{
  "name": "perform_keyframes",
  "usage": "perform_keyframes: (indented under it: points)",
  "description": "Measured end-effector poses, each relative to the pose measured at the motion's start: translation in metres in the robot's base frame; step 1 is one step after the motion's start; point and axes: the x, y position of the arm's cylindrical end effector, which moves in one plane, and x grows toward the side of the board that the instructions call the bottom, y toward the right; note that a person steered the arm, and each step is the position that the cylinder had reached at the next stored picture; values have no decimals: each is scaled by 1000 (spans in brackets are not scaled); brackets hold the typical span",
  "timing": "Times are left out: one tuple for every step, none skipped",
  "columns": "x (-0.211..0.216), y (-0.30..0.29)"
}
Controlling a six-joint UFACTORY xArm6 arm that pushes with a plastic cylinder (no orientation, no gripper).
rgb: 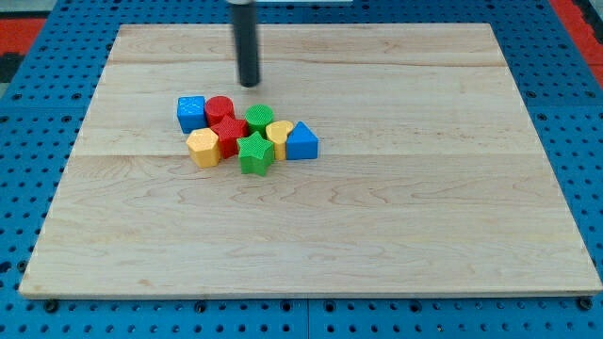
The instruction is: Move the blue cube slightly above the yellow hexagon
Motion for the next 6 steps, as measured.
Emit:
perform_keyframes:
  points:
    - [34,-49]
    - [59,-54]
    - [66,-41]
    - [66,-39]
    - [66,-38]
    - [66,-43]
